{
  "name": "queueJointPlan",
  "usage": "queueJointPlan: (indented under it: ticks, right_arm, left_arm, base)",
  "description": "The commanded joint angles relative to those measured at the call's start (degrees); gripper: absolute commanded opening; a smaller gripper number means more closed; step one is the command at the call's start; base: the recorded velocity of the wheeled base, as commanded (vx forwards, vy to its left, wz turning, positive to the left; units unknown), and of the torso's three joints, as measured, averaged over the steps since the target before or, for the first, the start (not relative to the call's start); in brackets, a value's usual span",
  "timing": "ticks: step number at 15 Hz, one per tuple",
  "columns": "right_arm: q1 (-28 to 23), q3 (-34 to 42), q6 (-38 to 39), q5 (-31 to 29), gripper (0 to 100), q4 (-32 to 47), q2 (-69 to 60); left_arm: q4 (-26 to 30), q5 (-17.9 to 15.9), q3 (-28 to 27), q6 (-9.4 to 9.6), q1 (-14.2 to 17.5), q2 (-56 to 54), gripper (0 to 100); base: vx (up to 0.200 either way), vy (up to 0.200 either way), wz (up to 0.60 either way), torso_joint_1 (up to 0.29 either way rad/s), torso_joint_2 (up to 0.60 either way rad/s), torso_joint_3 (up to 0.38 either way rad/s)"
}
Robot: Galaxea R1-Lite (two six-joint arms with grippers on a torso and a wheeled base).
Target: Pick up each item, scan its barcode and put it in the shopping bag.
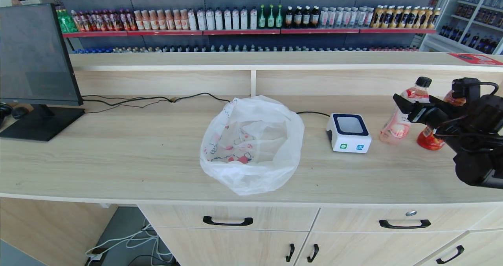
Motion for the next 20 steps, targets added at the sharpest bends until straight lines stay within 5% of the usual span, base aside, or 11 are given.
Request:
queueJointPlan:
  ticks: [1, 20]
  right_arm:
    - [0.0, -0.2, 0.6, 0.0, 100, -0.1, 2.3]
    - [1.5, -5.2, 1.6, -2.0, 100, -4.0, 12.0]
  left_arm:
    - [0.0, 0.0, 0.0, 0.02, 0.0, 0.0, 100]
    - [0.0, 0.0, 0.0, 0.02, 0.0, 0.0, 100]
  base:
    - [0.000, 0.000, 0.00, 0.000, 0.00, 0.000]
    - [0.000, 0.000, 0.00, 0.000, 0.00, 0.000]
